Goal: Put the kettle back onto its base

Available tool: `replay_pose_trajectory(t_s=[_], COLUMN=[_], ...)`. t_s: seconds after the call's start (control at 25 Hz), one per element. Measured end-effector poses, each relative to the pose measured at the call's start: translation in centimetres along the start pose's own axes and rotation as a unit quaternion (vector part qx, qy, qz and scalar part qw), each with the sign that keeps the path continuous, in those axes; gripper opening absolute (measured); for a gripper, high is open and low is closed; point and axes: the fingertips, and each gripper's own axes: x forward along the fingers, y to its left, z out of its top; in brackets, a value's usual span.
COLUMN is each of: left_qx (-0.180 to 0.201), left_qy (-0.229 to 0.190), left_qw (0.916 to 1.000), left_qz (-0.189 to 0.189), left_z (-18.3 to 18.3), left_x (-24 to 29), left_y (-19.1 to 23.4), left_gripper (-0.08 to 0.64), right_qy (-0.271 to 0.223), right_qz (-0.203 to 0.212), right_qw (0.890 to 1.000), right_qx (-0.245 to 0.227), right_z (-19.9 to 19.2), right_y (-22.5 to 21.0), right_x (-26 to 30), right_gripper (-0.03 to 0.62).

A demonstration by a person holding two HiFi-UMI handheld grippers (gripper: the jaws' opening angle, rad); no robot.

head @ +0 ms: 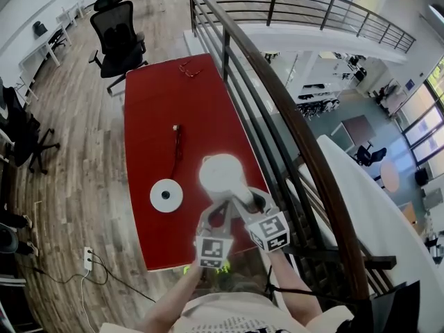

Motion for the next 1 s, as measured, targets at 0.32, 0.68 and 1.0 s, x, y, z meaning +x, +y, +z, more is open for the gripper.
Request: replay_pose_trajectory(t_s=[0.32,0.68,1.0], left_qx=[0.001,0.003,0.003], left_qy=[-0.03,-0.045,-0.055], left_qw=[0.9995,0.9989,0.9984], left_qz=[0.0,-0.01,-0.009], left_z=[3.3,5.0,6.8], left_x=[0.3,0.6,0.7], left_y=[0.0,-1.2,-1.3], left_gripper=[0.007,0.007,0.007], right_qy=[-0.005,-0.03,-0.047], right_qz=[-0.011,-0.023,-0.032], right_qw=[1.0,0.999,0.998], right_qx=[0.0,-0.007,-0.012], right_z=[1.2,3.3,5.3], right_y=[-0.7,-1.5,-2.4], right_x=[-0.9,-2.1,-3.1], right_gripper=[0.141,0.138,0.138])
